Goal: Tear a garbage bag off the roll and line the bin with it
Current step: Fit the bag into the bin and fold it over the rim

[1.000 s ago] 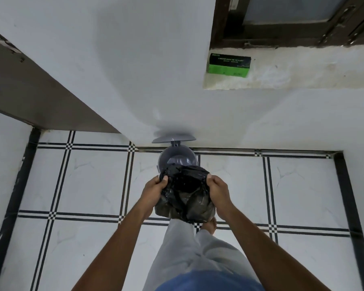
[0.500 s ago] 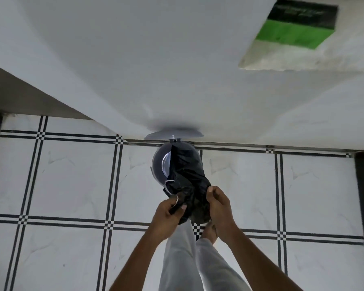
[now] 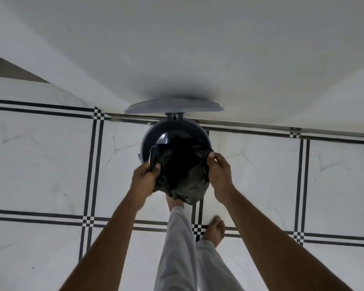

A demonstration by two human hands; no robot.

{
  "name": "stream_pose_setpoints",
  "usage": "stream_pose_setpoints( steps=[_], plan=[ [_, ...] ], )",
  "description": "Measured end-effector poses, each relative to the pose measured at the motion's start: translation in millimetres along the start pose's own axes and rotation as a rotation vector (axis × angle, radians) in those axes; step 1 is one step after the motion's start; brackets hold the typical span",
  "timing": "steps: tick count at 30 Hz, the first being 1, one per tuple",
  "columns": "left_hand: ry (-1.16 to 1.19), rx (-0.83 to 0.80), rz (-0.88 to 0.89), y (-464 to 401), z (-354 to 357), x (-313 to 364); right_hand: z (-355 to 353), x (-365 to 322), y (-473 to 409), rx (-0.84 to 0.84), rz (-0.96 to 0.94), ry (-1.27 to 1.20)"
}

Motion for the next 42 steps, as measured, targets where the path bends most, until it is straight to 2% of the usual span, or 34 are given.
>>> stream_pose_setpoints(
  steps=[5,9,13,16,20,25,29,32,36,38,42],
  plan=[
    [0.0,0.087,-0.042,-39.9,-26.2,-12.7,-0.2,9.7,-33.7,0.016,0.008,0.095],
    [0.036,0.135,-0.065,-48.9,-44.4,-2.9,-12.6,-4.9,-47.7,0.075,-0.116,0.337],
    [0.112,0.012,0.037,-77.9,-62.6,32.8,-13.9,-38.6,-86.3,0.119,-0.264,0.213],
    [0.016,0.072,0.085,-111.7,-67.9,56.4,-7.4,-63.4,-120.5,0.095,-0.291,0.137],
    [-0.114,0.11,-0.029,-149.9,-63.9,50.3,-1.5,-41.2,-159.6,0.077,-0.192,0.262],
    [0.013,0.023,-0.034,-175.7,-61.6,57.0,6.5,-46.3,-178.0,0.016,-0.141,-0.015],
    [-0.132,0.086,-0.131,-183.9,-65.0,42.1,-7.4,-18.2,-188.8,0.018,-0.062,0.062],
    [-0.186,0.06,-0.254,-167.4,-65.4,16.6,-16.6,9.1,-173.8,-0.022,0.076,0.095],
    [-0.027,-0.023,-0.342,-128.0,-71.2,-15.5,-23.4,38.1,-143.2,-0.113,0.285,-0.033],
    [0.097,-0.076,-0.324,-111.2,-72.4,-32.5,-24.3,46.5,-126.7,-0.181,0.294,-0.178],
    [0.338,-0.199,-0.308,-82.5,-66.1,-70.6,-31.4,67.2,-100.0,-0.108,0.279,-0.25]
  ],
)
Point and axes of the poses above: each hand's wrist, its own y-axis away from the middle knuckle, its own z-axis out of the palm, x = y × z, the point moved 4 cm from there along -y, towards the middle knuckle, and after that the axes turned 5 degrees about -x, right-handed, at the moved point
